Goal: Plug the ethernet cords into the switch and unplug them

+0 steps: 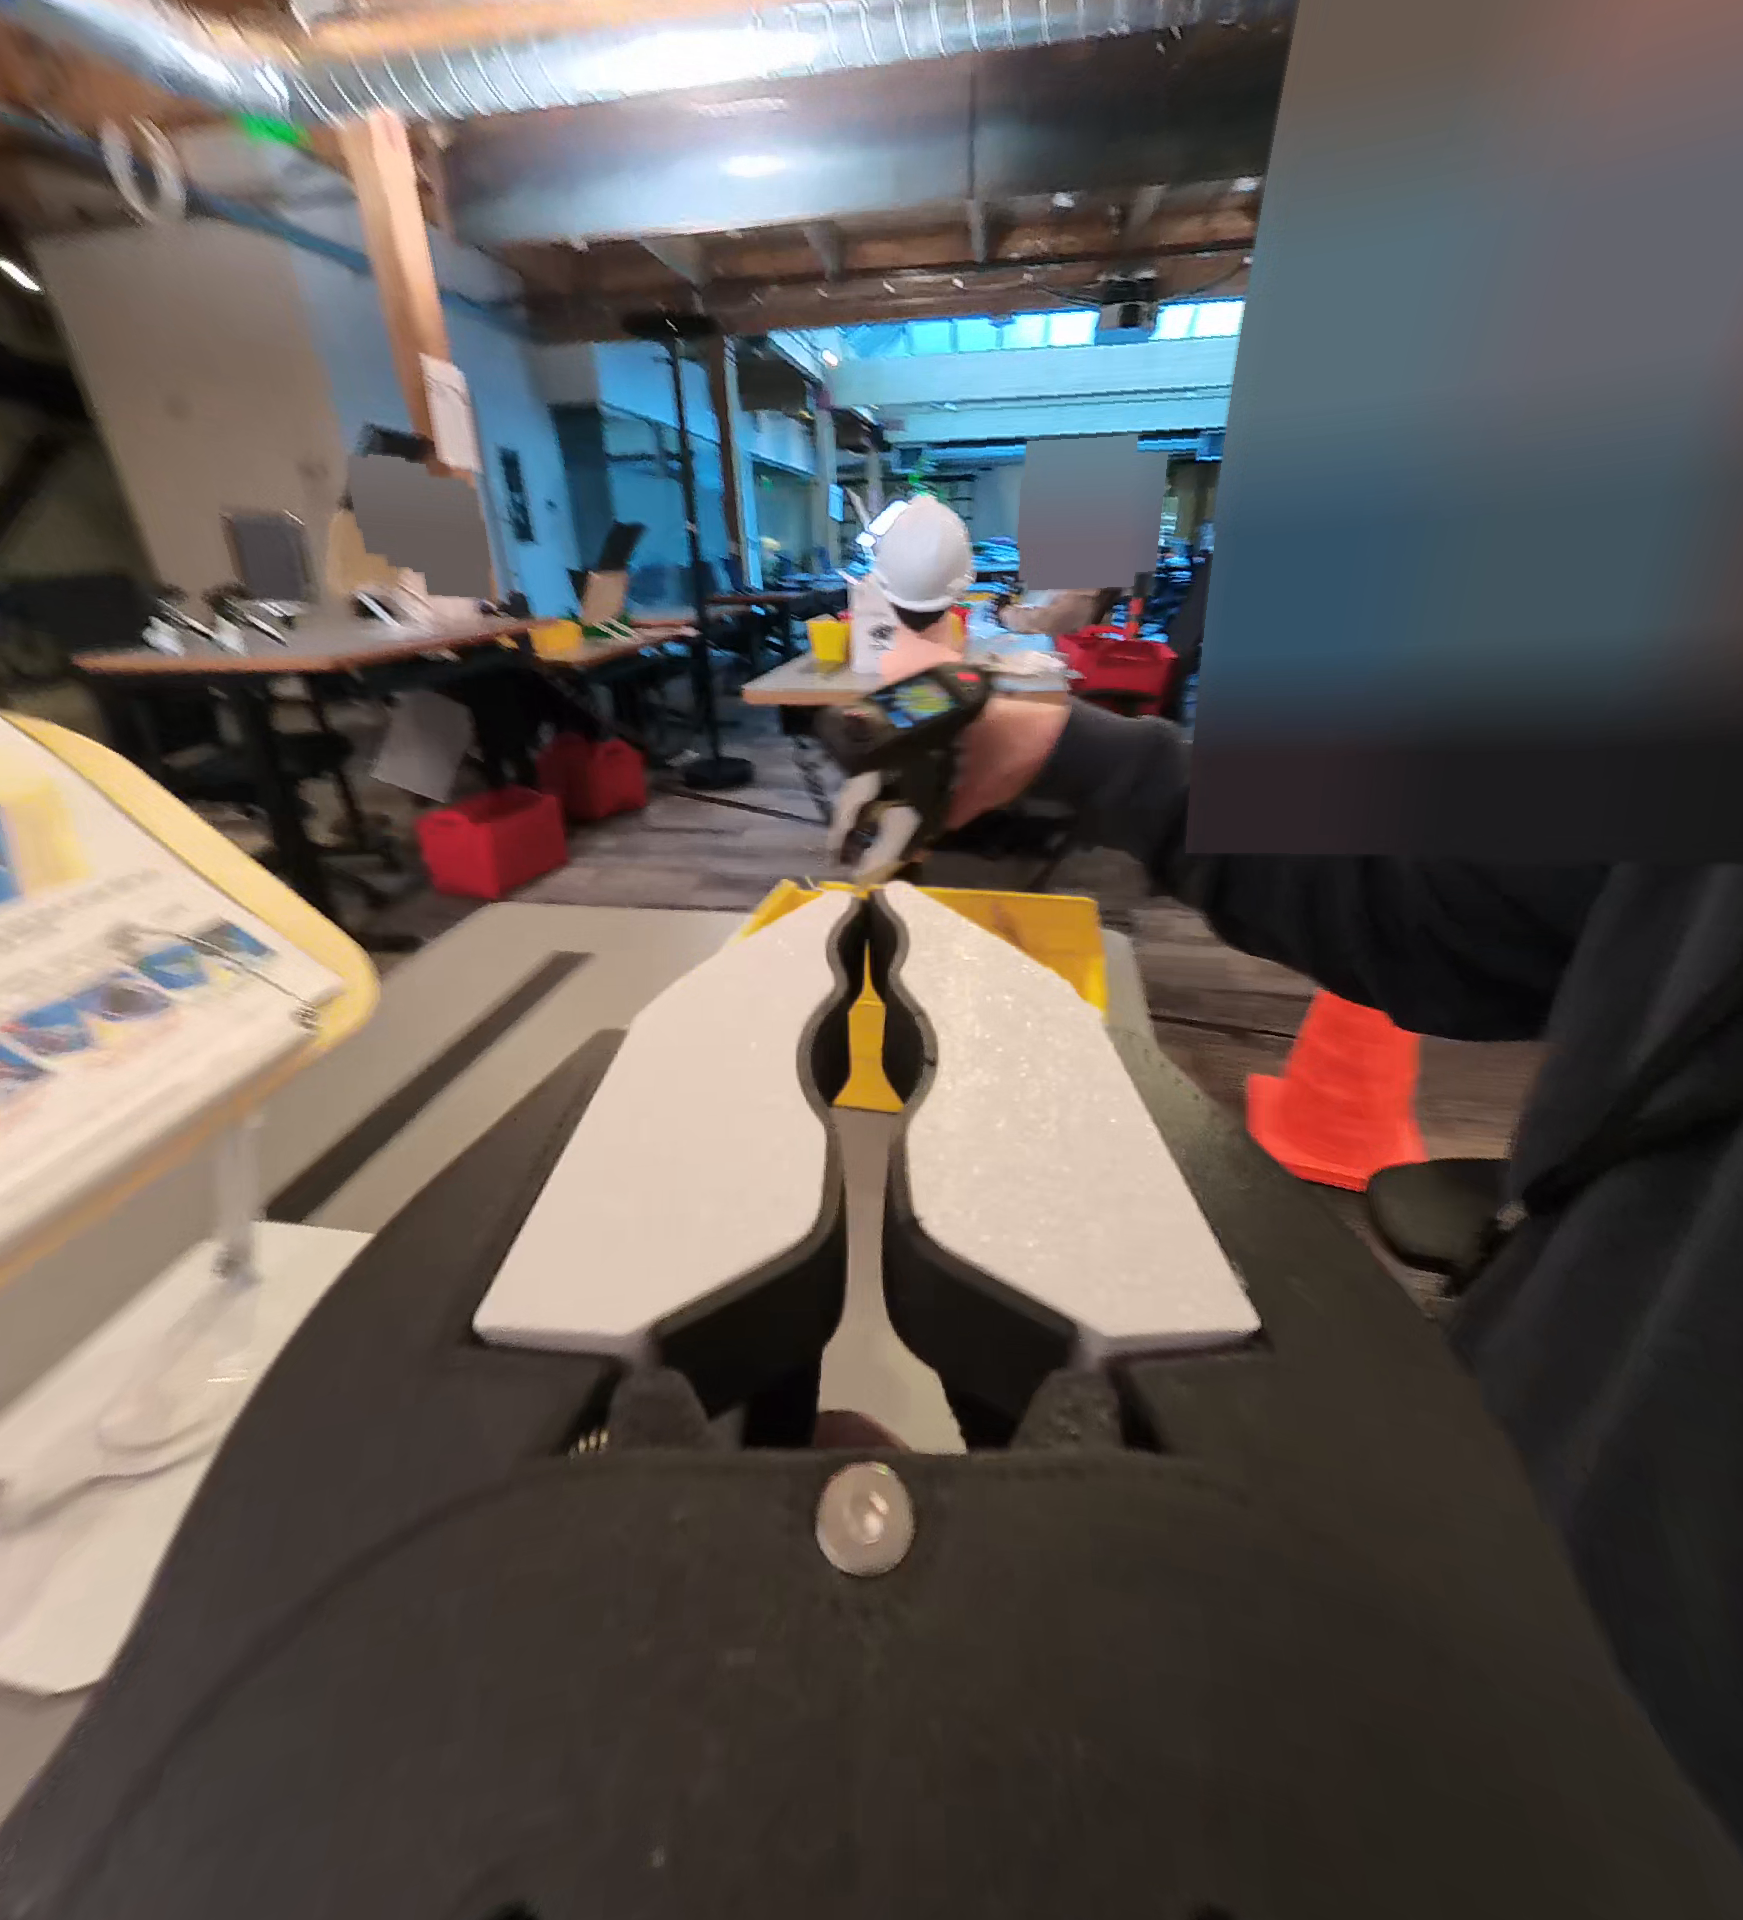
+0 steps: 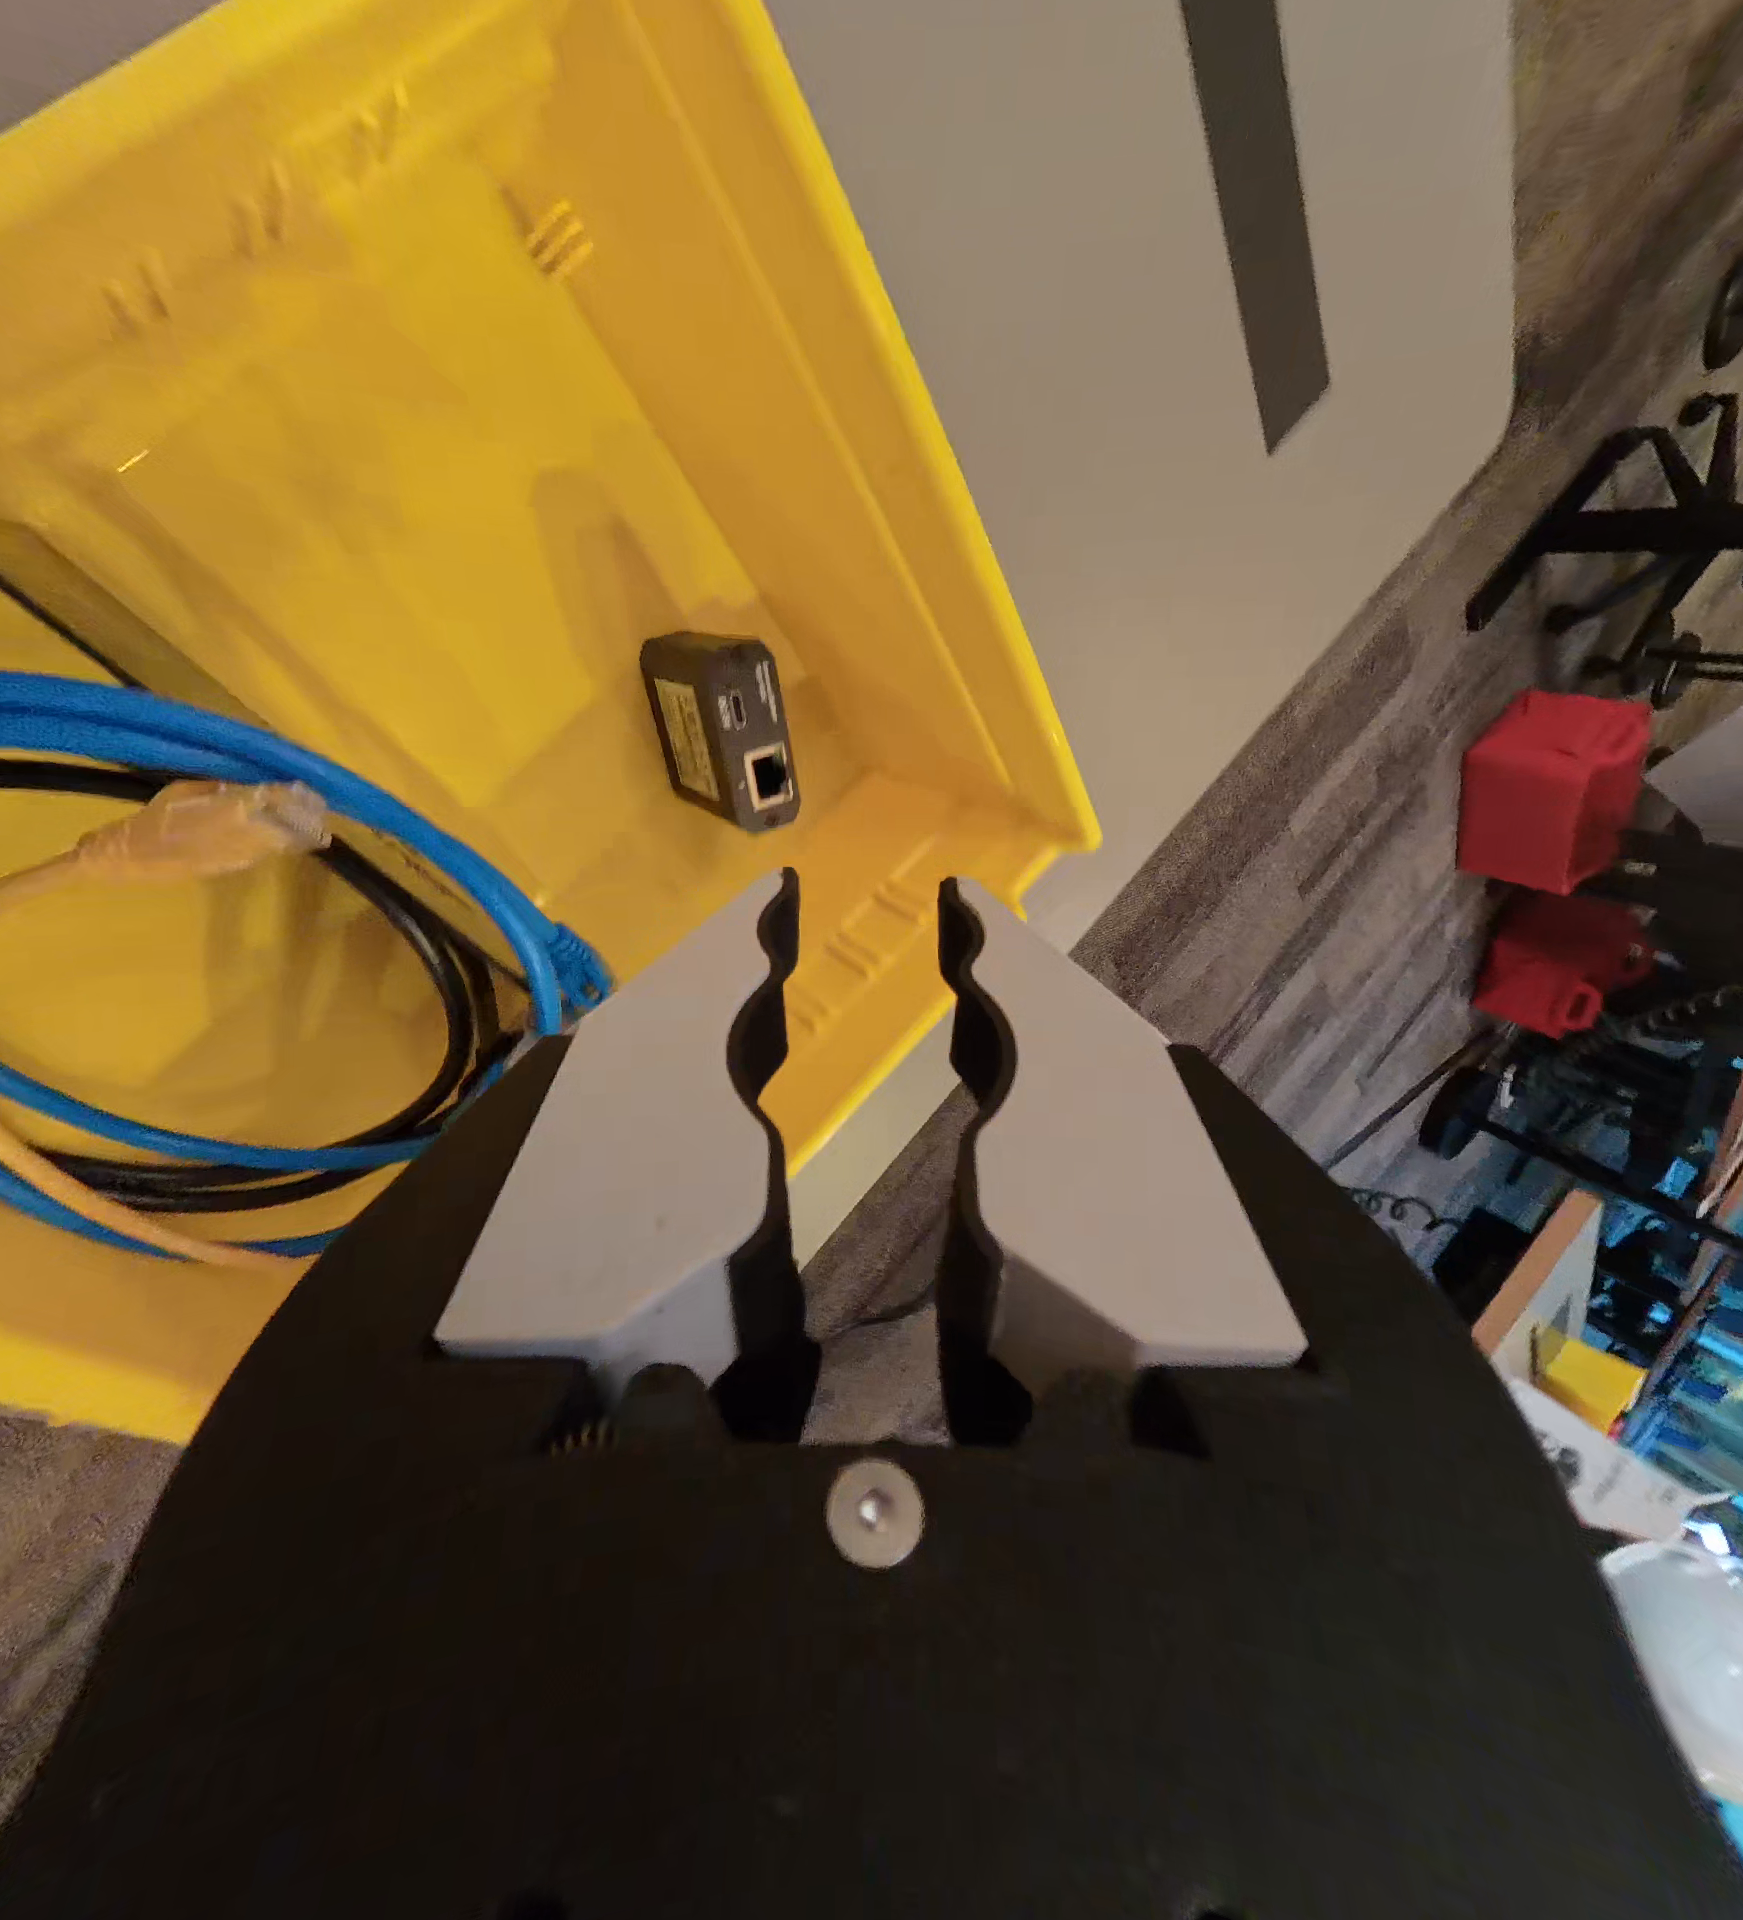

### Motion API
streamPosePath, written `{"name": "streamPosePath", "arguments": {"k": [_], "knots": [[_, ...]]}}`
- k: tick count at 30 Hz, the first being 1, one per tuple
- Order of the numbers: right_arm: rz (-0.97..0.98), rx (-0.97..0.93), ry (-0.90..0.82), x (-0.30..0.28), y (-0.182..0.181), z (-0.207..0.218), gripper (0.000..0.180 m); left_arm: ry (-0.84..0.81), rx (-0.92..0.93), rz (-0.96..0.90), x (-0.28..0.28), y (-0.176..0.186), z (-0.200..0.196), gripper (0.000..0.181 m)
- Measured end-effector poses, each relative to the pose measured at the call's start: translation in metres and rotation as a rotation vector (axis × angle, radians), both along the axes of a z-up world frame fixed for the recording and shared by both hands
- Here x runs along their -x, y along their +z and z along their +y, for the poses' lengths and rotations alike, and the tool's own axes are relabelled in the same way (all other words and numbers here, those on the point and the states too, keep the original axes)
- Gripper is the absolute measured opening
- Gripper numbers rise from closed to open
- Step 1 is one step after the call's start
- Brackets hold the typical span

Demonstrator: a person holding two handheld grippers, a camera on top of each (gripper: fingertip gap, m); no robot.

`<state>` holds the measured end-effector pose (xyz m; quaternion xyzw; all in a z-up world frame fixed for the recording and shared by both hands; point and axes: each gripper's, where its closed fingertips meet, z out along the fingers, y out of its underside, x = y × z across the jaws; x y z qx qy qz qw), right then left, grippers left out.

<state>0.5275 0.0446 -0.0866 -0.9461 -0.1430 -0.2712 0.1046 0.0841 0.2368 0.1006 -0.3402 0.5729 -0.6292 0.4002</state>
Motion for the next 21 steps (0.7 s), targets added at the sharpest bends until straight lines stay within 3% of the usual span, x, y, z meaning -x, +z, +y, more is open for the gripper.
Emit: {"name": "streamPosePath", "arguments": {"k": [2,5,7,10,14,18,21], "knots": [[0.001,-0.053,-0.058,-0.002,0.011,-0.018,0.025,0.033,-0.02,0.001,0.005,0.006,0.008,0.008],[0.029,-0.11,-0.175,-0.01,0.015,-0.053,0.028,0.097,-0.042,0.048,0.01,0.01,0.021,0.052],[0.075,-0.114,-0.251,-0.012,0.007,-0.081,0.033,0.192,-0.076,0.122,0.012,0.004,0.036,0.092],[0.22,-0.149,-0.324,-0.002,-0.009,-0.115,0.038,0.391,-0.173,0.241,0.027,-0.015,0.071,0.114],[0.365,-0.224,-0.38,0.004,-0.03,-0.143,0.046,0.648,-0.204,0.424,0.077,-0.059,0.131,0.122],[0.506,-0.318,-0.375,0.012,-0.048,-0.14,0.056,0.982,-0.363,0.733,0.16,-0.133,0.208,0.125],[0.541,-0.335,-0.376,0.014,-0.059,-0.134,0.059,1.046,-0.264,0.856,0.206,-0.172,0.232,0.122]]}}
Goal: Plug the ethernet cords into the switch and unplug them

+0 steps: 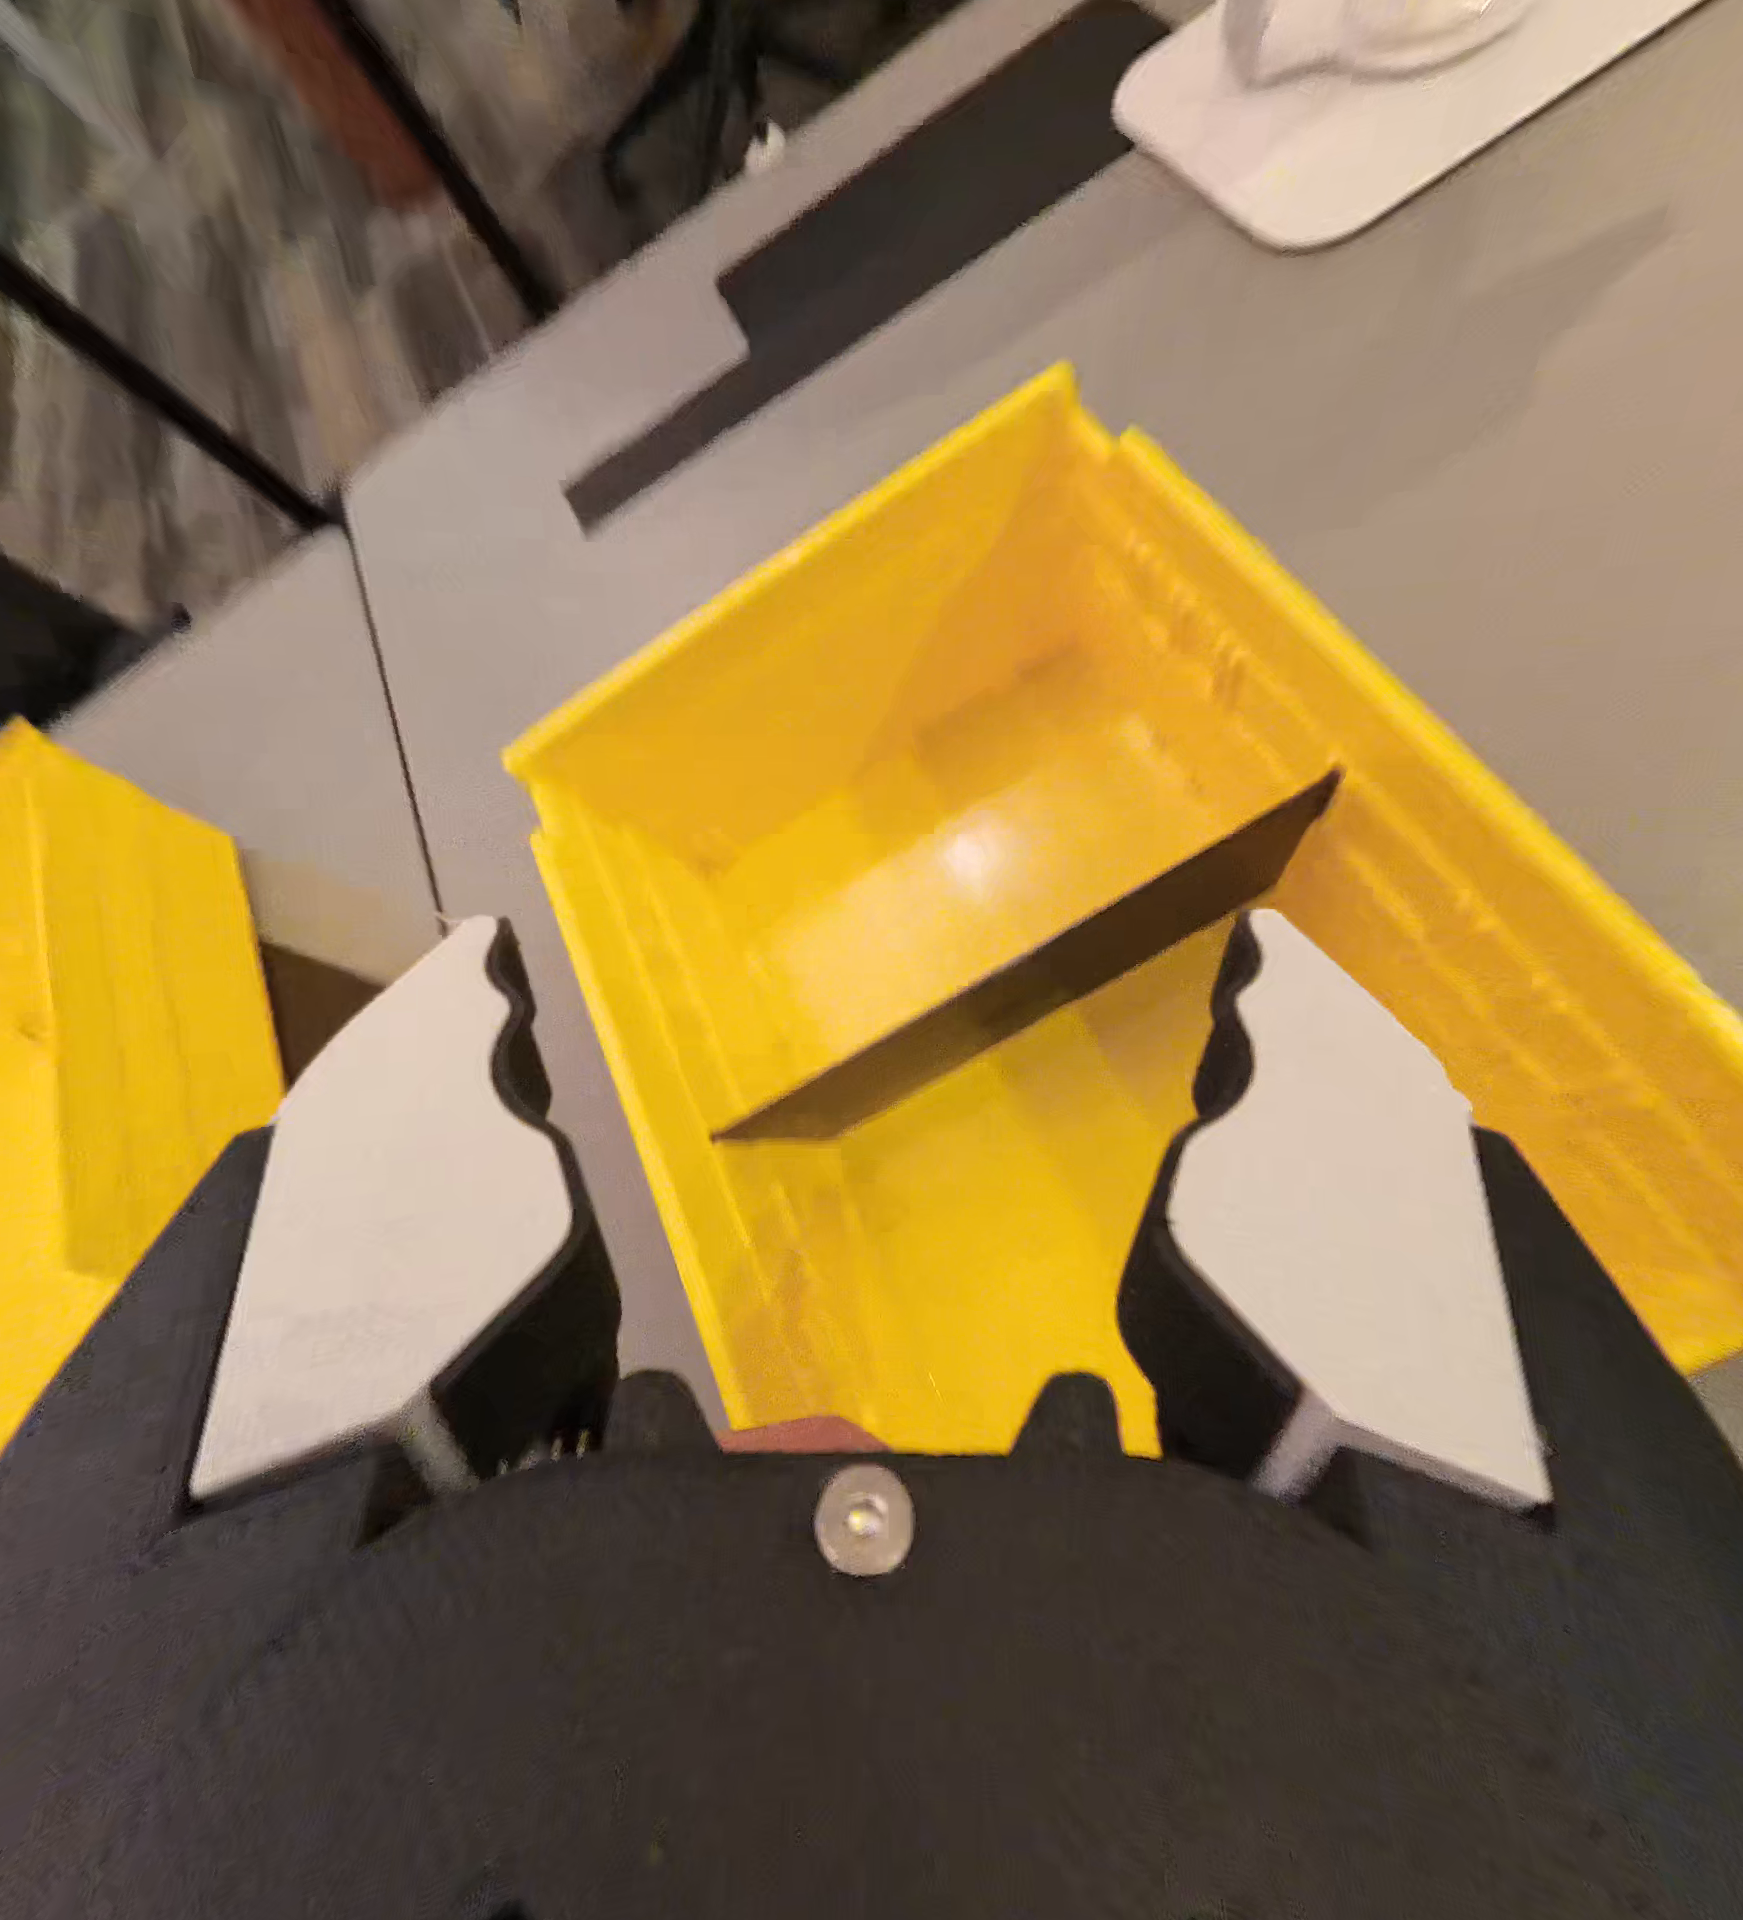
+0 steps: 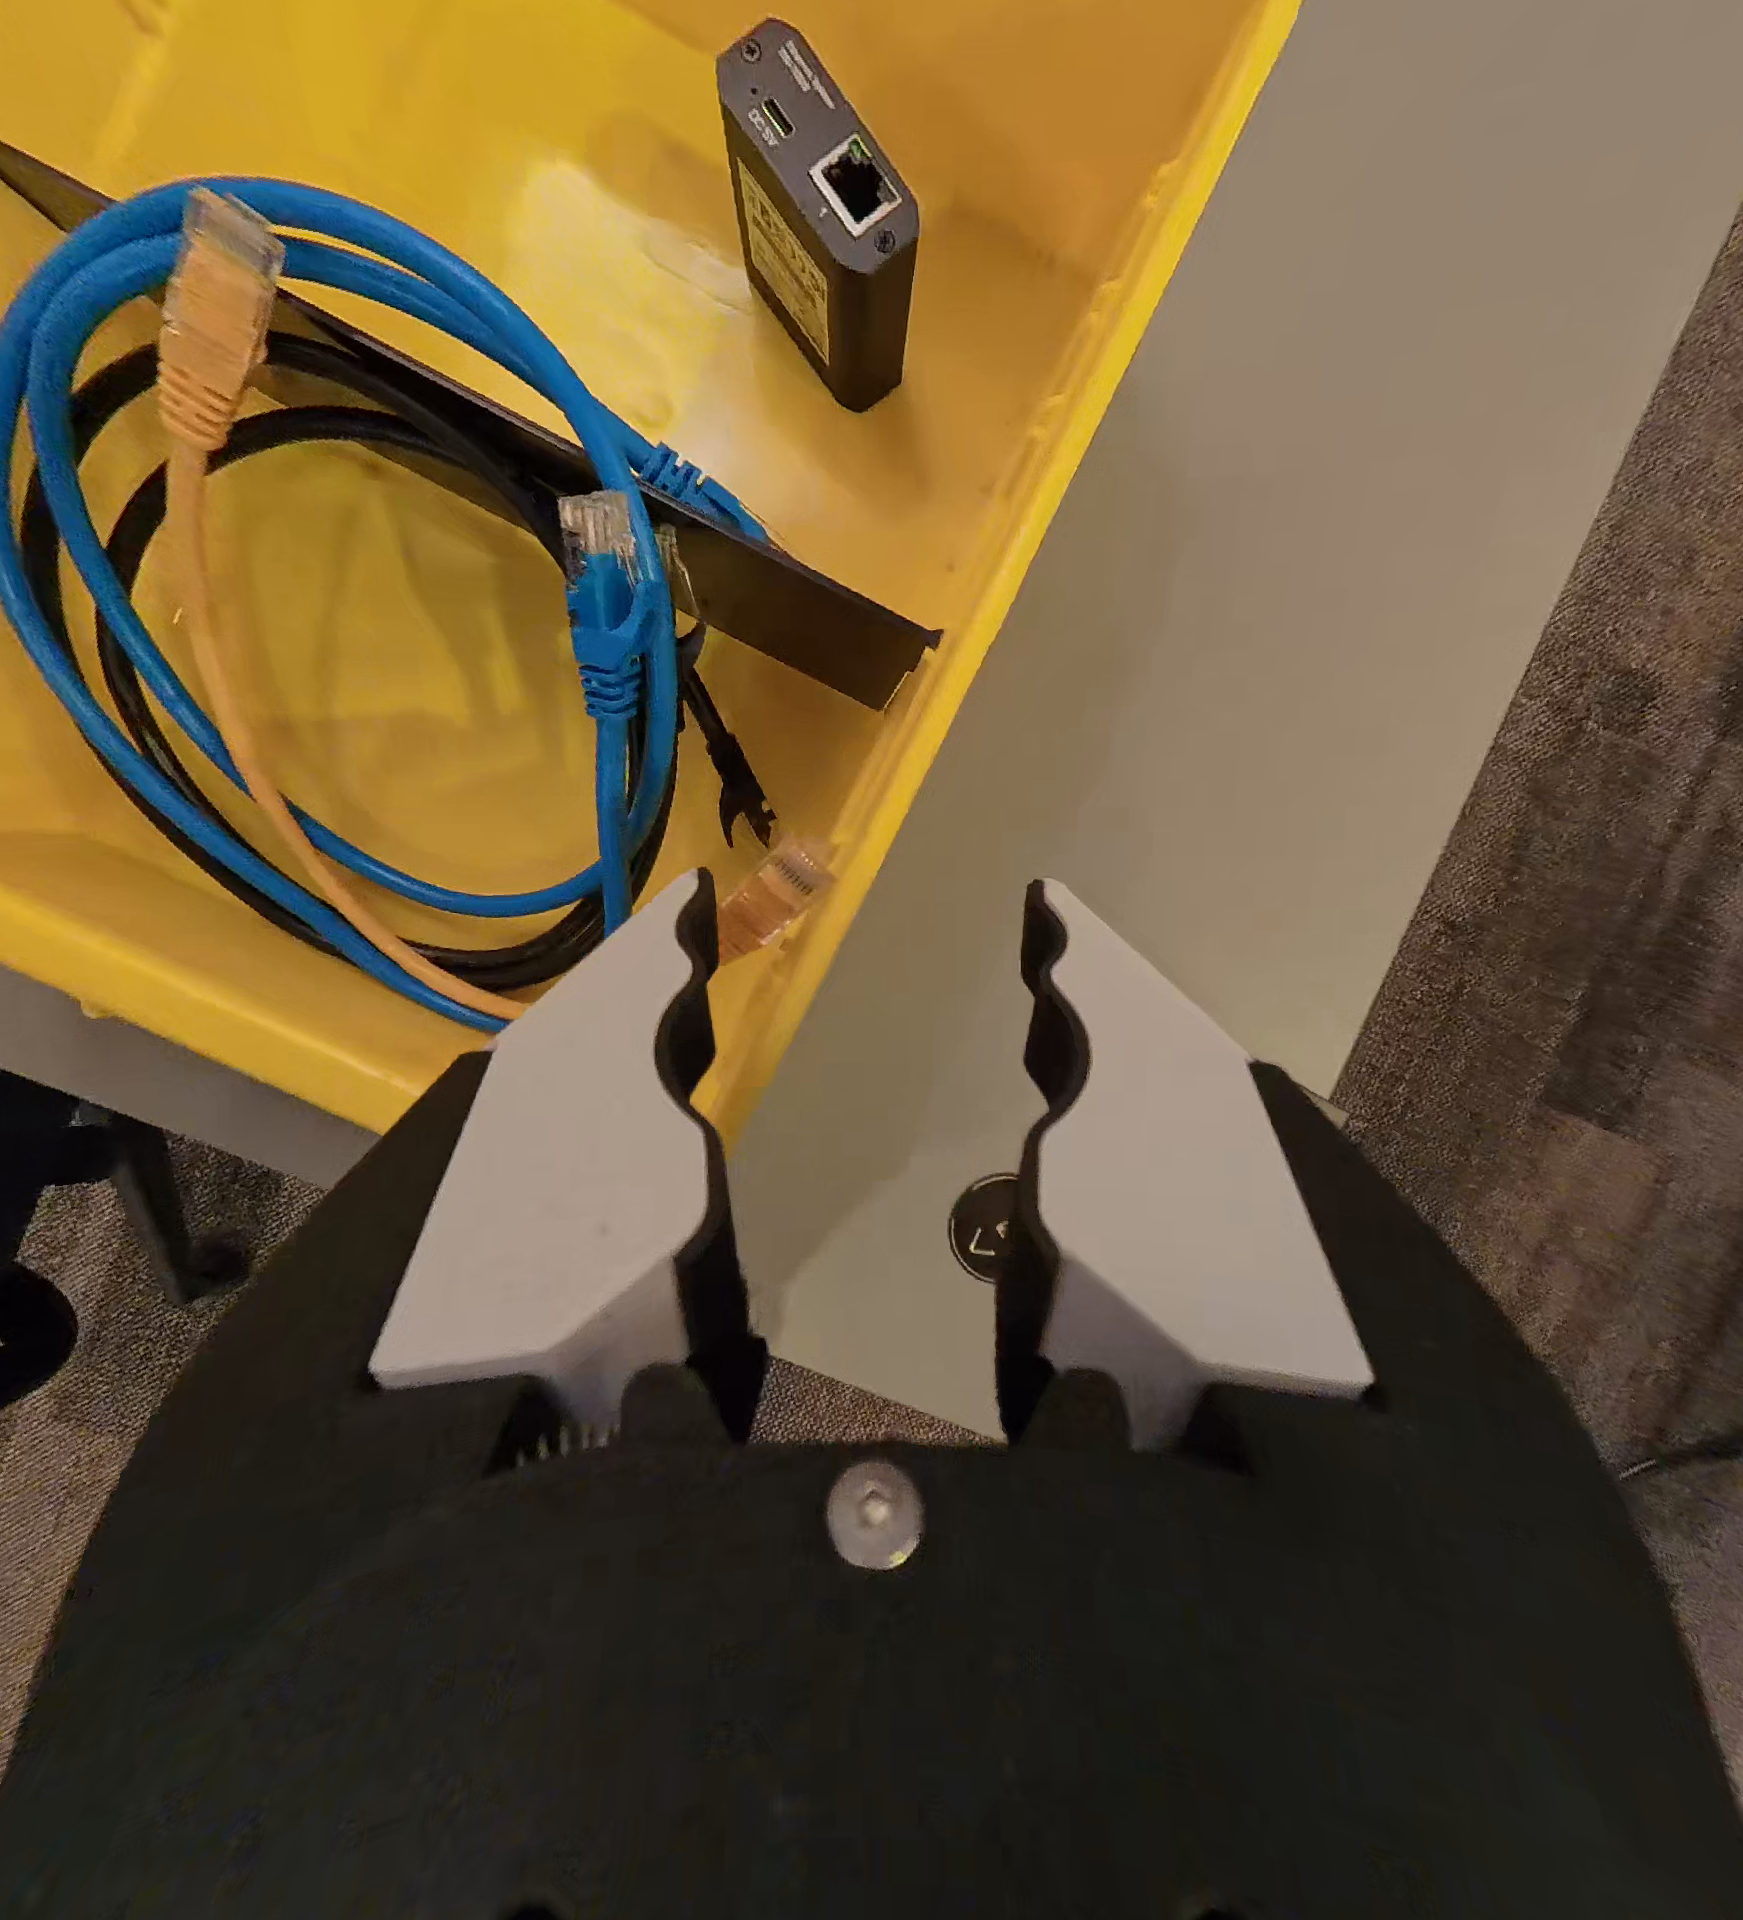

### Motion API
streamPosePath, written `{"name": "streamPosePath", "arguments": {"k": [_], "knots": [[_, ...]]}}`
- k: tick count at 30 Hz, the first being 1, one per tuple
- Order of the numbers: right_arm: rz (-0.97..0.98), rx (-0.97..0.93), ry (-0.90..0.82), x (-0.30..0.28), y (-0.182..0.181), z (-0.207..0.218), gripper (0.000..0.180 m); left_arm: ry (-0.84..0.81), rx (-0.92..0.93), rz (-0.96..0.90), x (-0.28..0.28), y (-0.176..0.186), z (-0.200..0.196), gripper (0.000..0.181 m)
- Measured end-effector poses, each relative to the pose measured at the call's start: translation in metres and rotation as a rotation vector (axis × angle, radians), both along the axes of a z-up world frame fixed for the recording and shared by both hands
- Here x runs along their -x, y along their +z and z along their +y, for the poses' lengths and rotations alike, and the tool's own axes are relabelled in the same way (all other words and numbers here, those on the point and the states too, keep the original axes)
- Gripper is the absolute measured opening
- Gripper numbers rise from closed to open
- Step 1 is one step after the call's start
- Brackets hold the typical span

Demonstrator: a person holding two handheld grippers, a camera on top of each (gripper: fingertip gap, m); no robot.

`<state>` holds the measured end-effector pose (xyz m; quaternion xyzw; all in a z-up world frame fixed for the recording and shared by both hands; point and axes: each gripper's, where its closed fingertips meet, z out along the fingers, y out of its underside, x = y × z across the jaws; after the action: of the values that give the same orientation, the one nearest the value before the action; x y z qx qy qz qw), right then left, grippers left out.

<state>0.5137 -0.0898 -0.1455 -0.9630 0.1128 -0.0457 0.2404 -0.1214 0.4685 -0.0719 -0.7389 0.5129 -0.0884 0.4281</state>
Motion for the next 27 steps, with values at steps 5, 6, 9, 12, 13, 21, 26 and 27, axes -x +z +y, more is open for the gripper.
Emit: {"name": "streamPosePath", "arguments": {"k": [5,6,9,12,13,21,26,27], "knots": [[0.073,-0.04,0.016,0.009,-0.01,0.02,0.051,0.148,0.071,0.084,0.053,-0.031,0.027,0.112],[0.075,-0.029,0.029,0.011,-0.013,0.022,0.049,0.165,0.088,0.109,0.06,-0.037,0.03,0.108],[0.043,0.003,0.011,0.008,-0.025,0.026,0.041,0.142,0.269,0.137,0.065,-0.068,0.024,0.103],[0.047,-0.042,-0.01,0.007,-0.025,0.033,0.037,0.139,0.406,0.199,0.076,-0.104,0.02,0.081],[0.047,-0.055,-0.013,0.007,-0.025,0.036,0.034,0.142,0.458,0.215,0.08,-0.114,0.018,0.076],[0.106,-0.158,-0.01,0.032,-0.038,0.067,0.038,0.072,0.656,0.156,0.079,-0.135,0.004,0.027],[0.121,-0.209,0.026,0.062,-0.039,0.104,0.039,0.079,0.646,0.135,0.076,-0.134,0.006,0.023],[0.128,-0.219,0.029,0.071,-0.04,0.113,0.039,0.076,0.64,0.125,0.075,-0.133,0.006,0.022]]}}
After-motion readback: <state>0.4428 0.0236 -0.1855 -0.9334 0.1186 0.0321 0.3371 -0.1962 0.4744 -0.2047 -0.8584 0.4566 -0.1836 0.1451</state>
